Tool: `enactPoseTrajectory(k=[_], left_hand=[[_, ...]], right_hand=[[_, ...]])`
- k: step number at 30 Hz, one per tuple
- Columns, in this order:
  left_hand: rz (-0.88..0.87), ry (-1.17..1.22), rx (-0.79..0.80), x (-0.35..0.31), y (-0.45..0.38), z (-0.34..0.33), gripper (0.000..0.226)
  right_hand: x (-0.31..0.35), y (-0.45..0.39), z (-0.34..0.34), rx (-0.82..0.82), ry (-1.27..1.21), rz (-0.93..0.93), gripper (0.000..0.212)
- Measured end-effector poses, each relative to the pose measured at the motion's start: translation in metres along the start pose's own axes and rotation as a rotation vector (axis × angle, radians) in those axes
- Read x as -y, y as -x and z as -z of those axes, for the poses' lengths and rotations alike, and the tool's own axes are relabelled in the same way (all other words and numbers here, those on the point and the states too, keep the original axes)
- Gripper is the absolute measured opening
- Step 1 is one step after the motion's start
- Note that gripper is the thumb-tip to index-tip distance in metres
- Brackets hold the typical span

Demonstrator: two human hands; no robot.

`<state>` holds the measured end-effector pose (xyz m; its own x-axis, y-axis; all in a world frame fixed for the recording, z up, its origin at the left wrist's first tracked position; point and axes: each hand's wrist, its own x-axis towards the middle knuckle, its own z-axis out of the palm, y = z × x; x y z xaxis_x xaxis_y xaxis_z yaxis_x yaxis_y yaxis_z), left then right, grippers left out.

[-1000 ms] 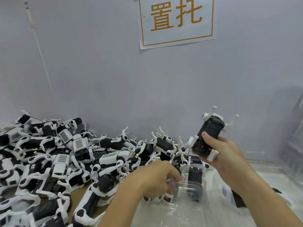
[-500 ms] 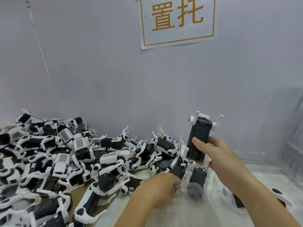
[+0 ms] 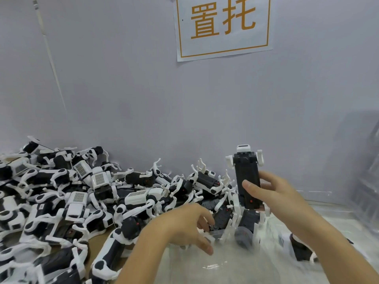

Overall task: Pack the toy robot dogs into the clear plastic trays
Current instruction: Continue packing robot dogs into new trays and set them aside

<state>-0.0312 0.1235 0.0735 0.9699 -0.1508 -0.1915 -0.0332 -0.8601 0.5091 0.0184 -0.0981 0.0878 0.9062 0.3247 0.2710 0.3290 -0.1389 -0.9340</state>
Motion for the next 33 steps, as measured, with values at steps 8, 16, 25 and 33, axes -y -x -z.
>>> enactPoseTrajectory(k=[8, 16, 25, 33], left_hand=[[0.174, -0.176, -0.056, 0.006, 0.020, 0.025, 0.036], [0.371, -0.153, 0.016, 0.010, 0.023, 0.024, 0.016], [0.245, -0.111, -0.180, 0.021, 0.010, 0.017, 0.008], [0.250, -0.054, -0.126, 0.028, 0.012, 0.018, 0.009]], right_hand=[[0.008, 0.009, 0.012, 0.054, 0.139, 0.022, 0.018], [0.014, 0.013, -0.001, 0.230, 0.236, 0.052, 0.028], [0.003, 0.014, -0.039, 0.408, 0.521, 0.108, 0.031], [-0.012, 0.012, -0.048, 0.390, 0.765, 0.060, 0.033]])
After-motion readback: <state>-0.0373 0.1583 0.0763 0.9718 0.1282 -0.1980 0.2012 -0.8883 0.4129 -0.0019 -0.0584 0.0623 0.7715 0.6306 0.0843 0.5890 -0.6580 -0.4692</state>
